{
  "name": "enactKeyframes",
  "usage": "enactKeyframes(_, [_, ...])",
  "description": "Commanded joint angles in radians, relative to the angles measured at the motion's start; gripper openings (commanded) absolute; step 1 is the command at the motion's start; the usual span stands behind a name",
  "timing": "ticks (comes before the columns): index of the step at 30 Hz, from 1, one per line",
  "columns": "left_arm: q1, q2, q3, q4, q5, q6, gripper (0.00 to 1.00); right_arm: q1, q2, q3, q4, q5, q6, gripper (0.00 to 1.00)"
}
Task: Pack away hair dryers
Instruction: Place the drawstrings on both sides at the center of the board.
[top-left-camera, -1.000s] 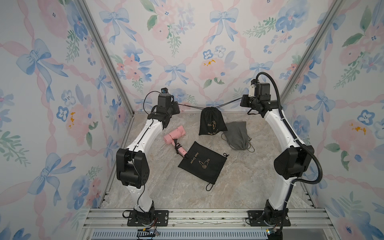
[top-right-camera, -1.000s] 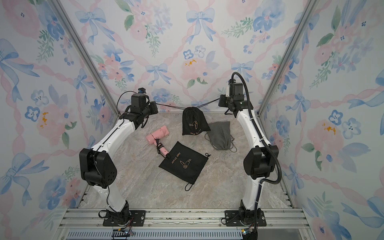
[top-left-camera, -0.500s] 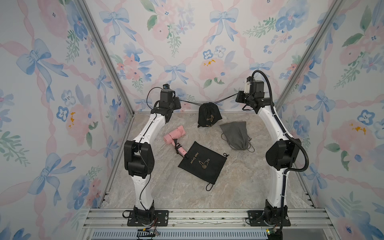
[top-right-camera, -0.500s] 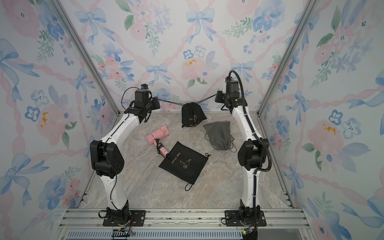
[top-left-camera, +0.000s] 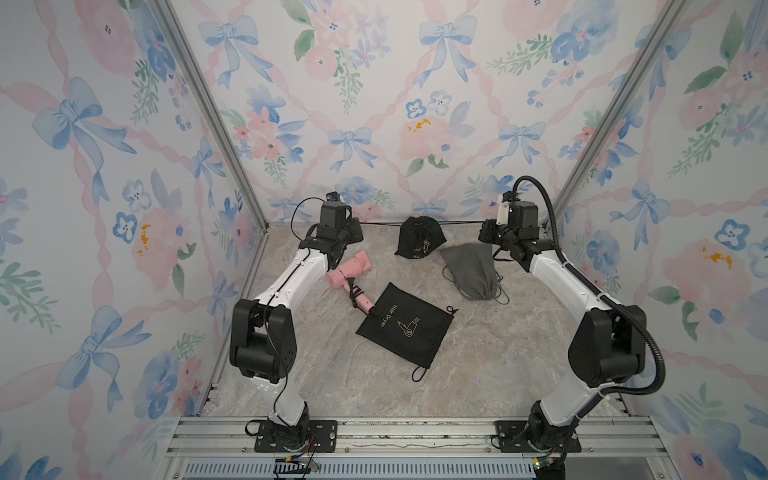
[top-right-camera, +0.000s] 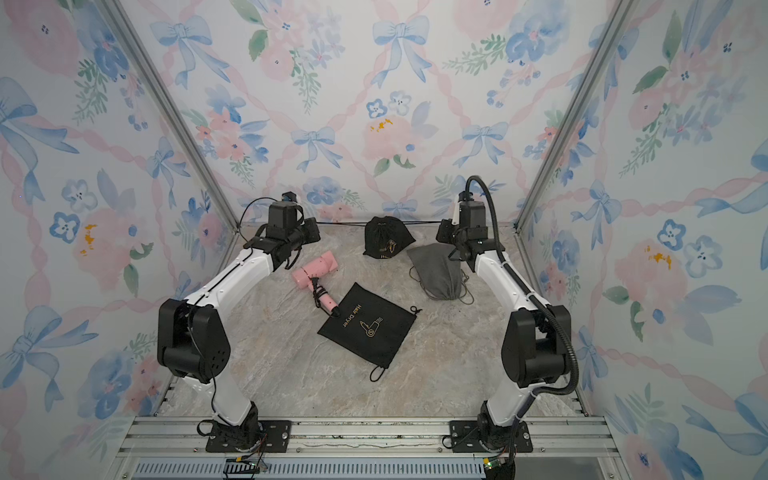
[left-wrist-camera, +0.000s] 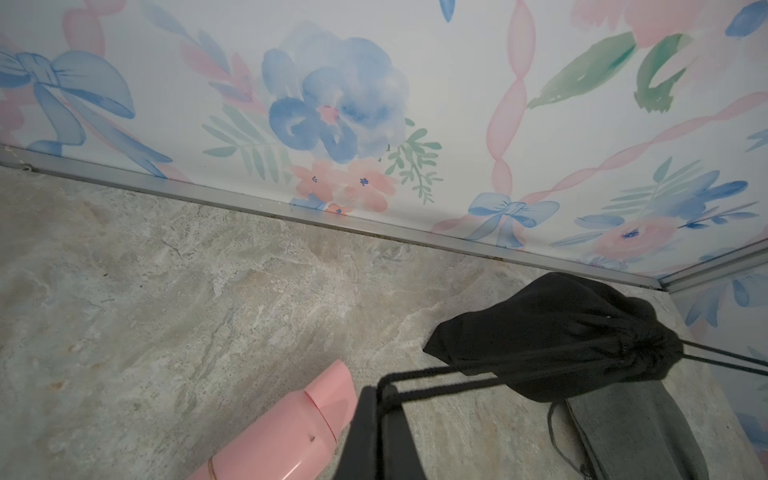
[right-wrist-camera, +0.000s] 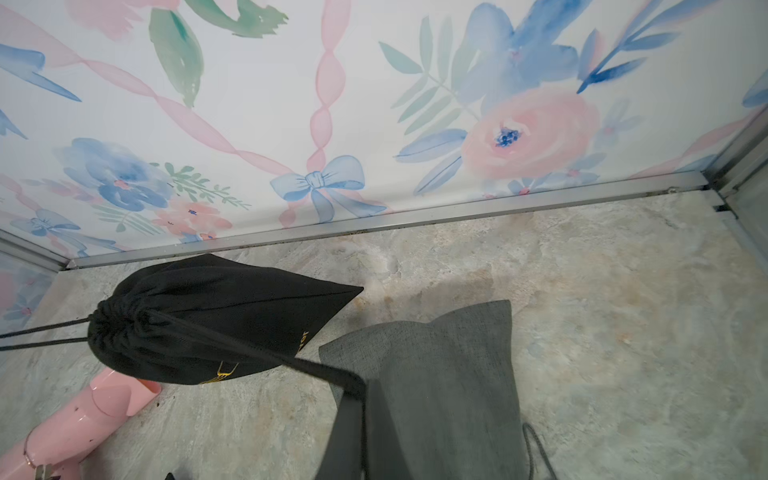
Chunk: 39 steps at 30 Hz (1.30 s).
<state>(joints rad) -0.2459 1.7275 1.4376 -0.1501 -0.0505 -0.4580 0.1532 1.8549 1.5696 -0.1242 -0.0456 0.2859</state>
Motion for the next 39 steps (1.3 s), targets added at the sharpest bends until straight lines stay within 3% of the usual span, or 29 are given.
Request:
enactKeyframes(1, [-0.002,-0.062,-0.084,0.042,-0.006,-0.032,0.00,0.010,-0.019,-0.088,0.061,0.004,0.025,0.00])
enactKeyframes(7, [-0.025,-0.097,-0.195,0.067,-0.002,-0.048,0.00,0.037,-0.049,-0.193,0.050,0.008,0.023,0.00])
enactKeyframes(24, [-0.094,-0.173,-0.439,0.158,0.013,-0.112,0.00,0.044,-0.046,-0.290,-0.088,0.062,-0.006,0.00])
enactKeyframes(39, [-0.101,-0.080,-0.306,0.162,0.058,-0.106,0.00,-0.022,0.015,-0.054,-0.201,0.047,-0.033,0.00])
